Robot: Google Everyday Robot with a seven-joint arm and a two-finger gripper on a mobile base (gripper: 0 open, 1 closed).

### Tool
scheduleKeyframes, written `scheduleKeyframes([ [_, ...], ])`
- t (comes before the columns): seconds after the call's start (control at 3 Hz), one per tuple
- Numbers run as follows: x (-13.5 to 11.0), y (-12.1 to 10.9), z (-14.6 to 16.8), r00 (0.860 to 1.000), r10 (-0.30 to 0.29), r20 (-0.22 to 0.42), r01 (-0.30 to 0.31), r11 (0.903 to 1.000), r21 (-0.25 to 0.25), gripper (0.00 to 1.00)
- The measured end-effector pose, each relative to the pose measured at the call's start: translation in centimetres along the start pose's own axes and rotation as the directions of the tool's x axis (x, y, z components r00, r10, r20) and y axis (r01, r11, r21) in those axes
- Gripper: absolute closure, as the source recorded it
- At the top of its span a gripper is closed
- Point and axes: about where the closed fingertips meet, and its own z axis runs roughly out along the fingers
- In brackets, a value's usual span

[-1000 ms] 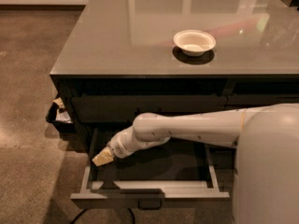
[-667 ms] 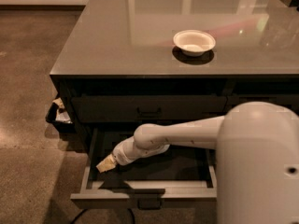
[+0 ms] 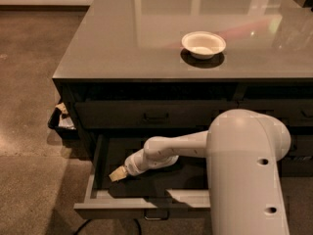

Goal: Place rxbar blueberry into middle drawer

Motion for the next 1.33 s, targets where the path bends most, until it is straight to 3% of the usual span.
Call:
scheduleKeyframes([
  [0.67,-0.7,-4.3,-0.4,0.999,0.030,0.034,-0.033,0.9958,0.086,0.35],
  [1.0,-0.7,-4.4,-0.4,0.999,0.030,0.034,-0.033,0.9958,0.086,0.12],
  [1.33,-0.7,-4.3,-0.4,0.999,0.030,0.034,-0.033,0.9958,0.086,0.00],
])
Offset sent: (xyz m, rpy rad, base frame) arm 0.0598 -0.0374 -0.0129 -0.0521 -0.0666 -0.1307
